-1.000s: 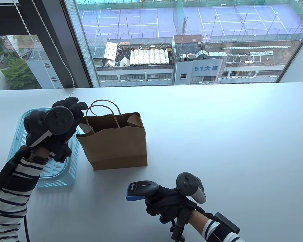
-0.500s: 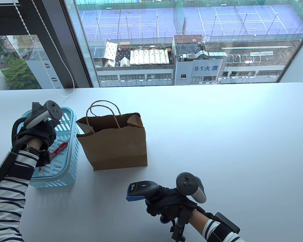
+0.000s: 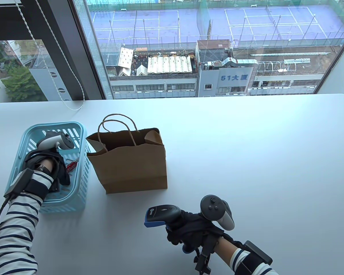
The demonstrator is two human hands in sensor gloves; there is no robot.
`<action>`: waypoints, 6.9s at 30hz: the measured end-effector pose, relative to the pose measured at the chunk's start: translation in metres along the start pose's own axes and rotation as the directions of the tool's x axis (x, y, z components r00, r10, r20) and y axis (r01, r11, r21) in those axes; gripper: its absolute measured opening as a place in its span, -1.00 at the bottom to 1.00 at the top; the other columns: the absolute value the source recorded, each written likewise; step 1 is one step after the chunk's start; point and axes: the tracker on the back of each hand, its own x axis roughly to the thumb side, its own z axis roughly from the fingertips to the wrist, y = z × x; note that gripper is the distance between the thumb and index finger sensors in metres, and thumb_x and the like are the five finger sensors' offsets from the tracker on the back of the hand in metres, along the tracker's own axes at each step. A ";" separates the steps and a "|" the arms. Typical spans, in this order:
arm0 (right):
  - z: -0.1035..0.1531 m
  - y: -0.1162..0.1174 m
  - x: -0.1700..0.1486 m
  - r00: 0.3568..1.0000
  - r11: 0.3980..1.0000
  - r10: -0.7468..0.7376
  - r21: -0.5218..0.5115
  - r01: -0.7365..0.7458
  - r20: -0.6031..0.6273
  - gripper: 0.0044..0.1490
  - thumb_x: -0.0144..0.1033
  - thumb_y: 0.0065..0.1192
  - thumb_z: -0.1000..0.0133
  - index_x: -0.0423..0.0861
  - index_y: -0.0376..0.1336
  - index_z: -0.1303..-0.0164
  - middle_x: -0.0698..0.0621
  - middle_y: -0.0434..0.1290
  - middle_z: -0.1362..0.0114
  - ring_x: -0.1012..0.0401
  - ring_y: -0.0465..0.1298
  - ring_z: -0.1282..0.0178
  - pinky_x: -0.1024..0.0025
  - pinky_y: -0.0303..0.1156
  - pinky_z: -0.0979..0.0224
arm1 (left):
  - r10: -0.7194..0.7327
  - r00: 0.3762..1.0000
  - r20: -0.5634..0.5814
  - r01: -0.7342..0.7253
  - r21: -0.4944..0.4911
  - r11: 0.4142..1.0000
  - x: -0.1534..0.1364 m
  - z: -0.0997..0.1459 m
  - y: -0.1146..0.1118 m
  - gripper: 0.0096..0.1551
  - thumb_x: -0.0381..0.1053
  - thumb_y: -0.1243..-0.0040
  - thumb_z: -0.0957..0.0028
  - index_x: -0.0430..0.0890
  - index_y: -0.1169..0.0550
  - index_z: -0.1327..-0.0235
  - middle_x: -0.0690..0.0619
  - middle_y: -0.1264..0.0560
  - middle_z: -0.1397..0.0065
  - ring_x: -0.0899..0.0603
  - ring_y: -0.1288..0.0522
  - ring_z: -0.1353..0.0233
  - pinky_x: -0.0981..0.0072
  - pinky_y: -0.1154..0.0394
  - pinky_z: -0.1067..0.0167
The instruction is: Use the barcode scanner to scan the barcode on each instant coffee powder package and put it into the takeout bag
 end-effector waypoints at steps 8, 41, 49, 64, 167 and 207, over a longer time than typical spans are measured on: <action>0.000 0.000 0.002 1.000 1.000 0.012 0.007 -0.013 0.011 -0.25 -0.25 0.47 -0.04 -0.28 0.16 -0.31 -0.16 0.48 -0.17 0.00 0.63 0.10 0.02 0.55 0.00 | 0.032 0.999 0.029 -0.031 -0.011 0.999 0.001 0.000 0.000 -0.27 -0.06 -0.40 0.20 -0.27 -0.54 -0.27 -0.25 -0.10 -0.61 -0.52 -0.01 -0.54 -0.28 -0.29 -0.34; -0.001 0.005 0.001 1.000 1.000 -0.001 0.004 0.001 0.029 -0.25 -0.25 0.47 -0.04 -0.27 0.16 -0.31 -0.17 0.48 -0.17 0.00 0.63 0.10 0.02 0.56 0.00 | -0.405 0.606 0.685 -0.367 0.692 0.622 -0.041 0.272 -0.112 -0.56 -0.28 -0.02 0.11 0.08 -0.42 -0.03 -0.15 -0.64 -0.11 -0.01 -0.80 0.21 0.32 -0.77 0.33; 0.001 0.002 0.000 1.000 0.998 0.029 -0.050 -0.029 0.002 -0.24 -0.22 0.47 -0.06 -0.29 0.18 -0.31 -0.16 0.51 -0.16 -0.01 0.68 0.05 0.05 0.61 -0.01 | -0.521 0.529 0.670 -0.285 0.719 0.634 0.048 0.199 -0.190 -0.61 -0.27 0.02 0.12 0.13 -0.42 0.07 -0.07 -0.61 -0.14 0.00 -0.77 0.23 0.32 -0.73 0.34; 0.011 -0.010 -0.015 0.973 0.978 -0.035 -0.210 -0.015 -0.230 -0.20 -0.26 0.48 -0.03 -0.31 0.16 -0.35 -0.15 0.51 -0.16 -0.01 0.67 0.10 0.02 0.59 0.01 | -0.559 0.536 0.632 -0.329 0.767 0.551 0.073 0.156 -0.230 -0.61 -0.25 0.05 0.11 0.13 -0.37 0.05 -0.09 -0.59 -0.12 0.03 -0.75 0.25 0.34 -0.71 0.35; 0.002 0.000 -0.007 0.998 0.999 -0.022 -0.048 0.019 -0.053 -0.24 -0.26 0.46 -0.04 -0.30 0.17 -0.33 -0.17 0.49 -0.16 -0.01 0.66 0.09 0.01 0.57 0.00 | -0.450 0.719 0.530 -0.504 0.843 0.189 0.059 0.238 -0.012 -0.60 -0.12 -0.09 0.00 0.34 -0.57 0.00 0.17 -0.50 -0.44 -0.10 -0.58 -0.35 -0.03 -0.50 -0.35; 0.002 0.000 -0.007 0.996 0.998 -0.044 -0.047 0.041 -0.083 -0.24 -0.26 0.46 -0.04 -0.30 0.17 -0.33 -0.17 0.49 -0.16 -0.01 0.66 0.09 0.02 0.58 0.00 | 0.262 0.965 -0.018 -0.259 0.106 0.960 -0.018 0.013 0.015 -0.25 0.22 0.07 0.01 -0.02 -0.34 -0.48 -0.58 -0.27 -0.53 -0.56 -0.59 -0.27 -0.11 -0.68 0.03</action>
